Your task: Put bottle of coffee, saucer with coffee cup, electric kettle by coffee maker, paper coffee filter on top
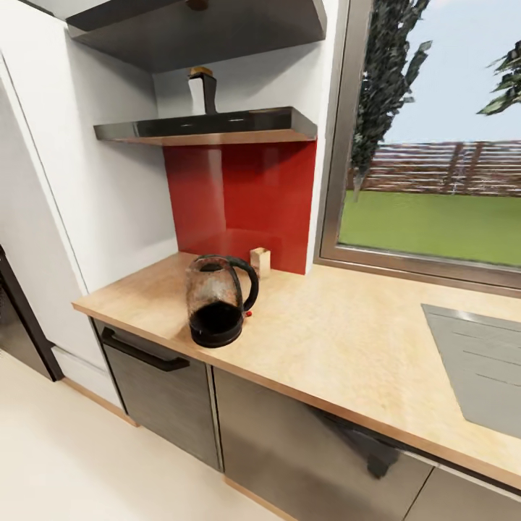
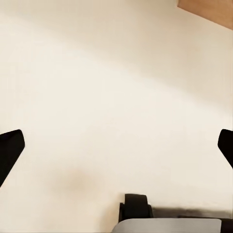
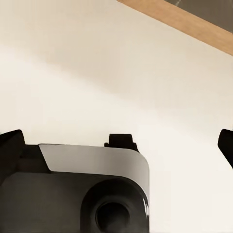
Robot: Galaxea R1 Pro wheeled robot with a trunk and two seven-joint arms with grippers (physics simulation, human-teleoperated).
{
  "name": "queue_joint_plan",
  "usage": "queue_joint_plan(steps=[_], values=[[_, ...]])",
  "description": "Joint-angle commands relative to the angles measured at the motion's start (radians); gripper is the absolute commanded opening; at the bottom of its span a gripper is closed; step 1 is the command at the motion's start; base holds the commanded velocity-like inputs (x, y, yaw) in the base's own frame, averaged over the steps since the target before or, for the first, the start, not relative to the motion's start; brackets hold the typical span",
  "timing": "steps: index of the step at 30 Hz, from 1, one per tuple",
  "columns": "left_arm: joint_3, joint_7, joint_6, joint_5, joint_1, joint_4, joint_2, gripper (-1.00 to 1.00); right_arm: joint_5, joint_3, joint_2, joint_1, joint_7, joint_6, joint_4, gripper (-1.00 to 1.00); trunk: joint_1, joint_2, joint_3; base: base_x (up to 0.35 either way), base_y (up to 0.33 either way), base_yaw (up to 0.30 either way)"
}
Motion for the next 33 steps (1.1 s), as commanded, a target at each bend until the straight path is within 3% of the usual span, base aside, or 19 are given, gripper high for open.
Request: queue_joint_plan(steps=[1, 23, 33], values=[[0.002, 0.0, -0.004, 0.002, -0.001, 0.001, 0.0, 1.0, 0.0, 0.0, 0.0, 0.0, 0.0, -0.003, 0.0, 1.0, 0.0, 0.0, -0.001, 0.151, 0.321, 0.0], [0.002, 0.0, -0.005, 0.002, -0.001, 0.001, -0.001, 1.0, -0.001, 0.0, 0.001, 0.0, 0.003, -0.001, 0.0, 1.0, 0.0, 0.0, -0.001, 0.121, 0.323, -0.005], [0.002, 0.0, -0.005, 0.002, -0.001, 0.001, -0.002, 1.0, -0.002, -0.002, 0.001, -0.001, 0.003, -0.001, 0.0, 1.0, 0.0, 0.0, -0.001, 0.021, 0.333, -0.227]])
